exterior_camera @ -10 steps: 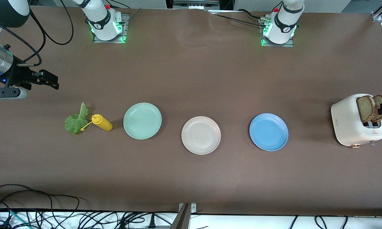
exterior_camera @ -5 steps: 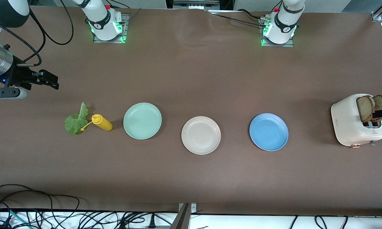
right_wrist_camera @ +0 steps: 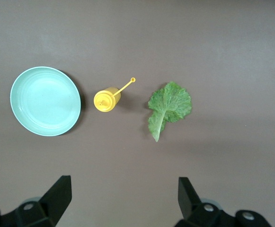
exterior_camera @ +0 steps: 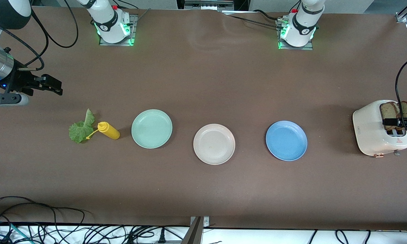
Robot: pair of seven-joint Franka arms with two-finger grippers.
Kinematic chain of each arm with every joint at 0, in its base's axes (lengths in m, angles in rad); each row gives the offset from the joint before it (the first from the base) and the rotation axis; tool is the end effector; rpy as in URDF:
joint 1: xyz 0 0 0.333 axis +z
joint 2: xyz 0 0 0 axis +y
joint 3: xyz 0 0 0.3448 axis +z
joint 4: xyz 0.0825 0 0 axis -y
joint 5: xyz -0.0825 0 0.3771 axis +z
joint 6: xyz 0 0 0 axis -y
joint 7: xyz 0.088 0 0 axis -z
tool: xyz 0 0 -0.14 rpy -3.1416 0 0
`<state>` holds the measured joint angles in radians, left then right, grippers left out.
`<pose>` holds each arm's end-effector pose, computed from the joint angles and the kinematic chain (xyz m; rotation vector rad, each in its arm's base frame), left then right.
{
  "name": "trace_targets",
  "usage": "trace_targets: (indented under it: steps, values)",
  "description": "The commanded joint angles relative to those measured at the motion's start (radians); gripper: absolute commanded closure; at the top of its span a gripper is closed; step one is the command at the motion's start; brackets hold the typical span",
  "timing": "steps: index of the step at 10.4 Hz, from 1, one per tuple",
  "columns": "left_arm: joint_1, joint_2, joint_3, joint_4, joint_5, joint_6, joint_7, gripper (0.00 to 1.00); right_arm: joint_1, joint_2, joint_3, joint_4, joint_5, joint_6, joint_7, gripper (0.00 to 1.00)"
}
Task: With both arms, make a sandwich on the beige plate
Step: 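Move the left gripper over the toaster toward the bread slices, then grasp a bread slice with the left gripper and lift it out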
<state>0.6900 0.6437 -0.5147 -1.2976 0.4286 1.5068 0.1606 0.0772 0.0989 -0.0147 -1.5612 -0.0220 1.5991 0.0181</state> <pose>0.6342 0.2501 0.3716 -3.0350 0.0024 0.5666 0.5774 0.0335 0.5714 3.1135 0.0712 -0.0935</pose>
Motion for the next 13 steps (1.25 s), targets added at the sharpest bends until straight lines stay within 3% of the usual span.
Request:
trace_targets:
  steps: [1, 3, 7, 11, 13]
  values:
    - [0.023, -0.030, -0.007, -0.034, 0.030, -0.046, -0.007, 0.09, -0.004, -0.001, 0.004, 0.012, -0.007, -0.011, 0.010, 0.00]
    - [0.025, -0.030, -0.007, -0.051, 0.030, -0.056, -0.009, 0.36, -0.004, -0.001, 0.004, 0.013, -0.007, -0.011, 0.011, 0.00]
    - [0.026, -0.030, -0.001, -0.046, 0.033, -0.056, -0.003, 1.00, -0.004, -0.001, 0.004, 0.012, -0.006, -0.013, 0.011, 0.00]
    - [0.022, -0.065, -0.005, -0.020, 0.042, -0.056, 0.019, 1.00, -0.004, -0.001, 0.004, 0.012, -0.006, -0.011, 0.011, 0.00]
    - [0.002, -0.075, -0.024, 0.059, 0.027, -0.097, 0.048, 1.00, -0.004, -0.001, 0.004, 0.012, -0.006, -0.011, 0.011, 0.00]
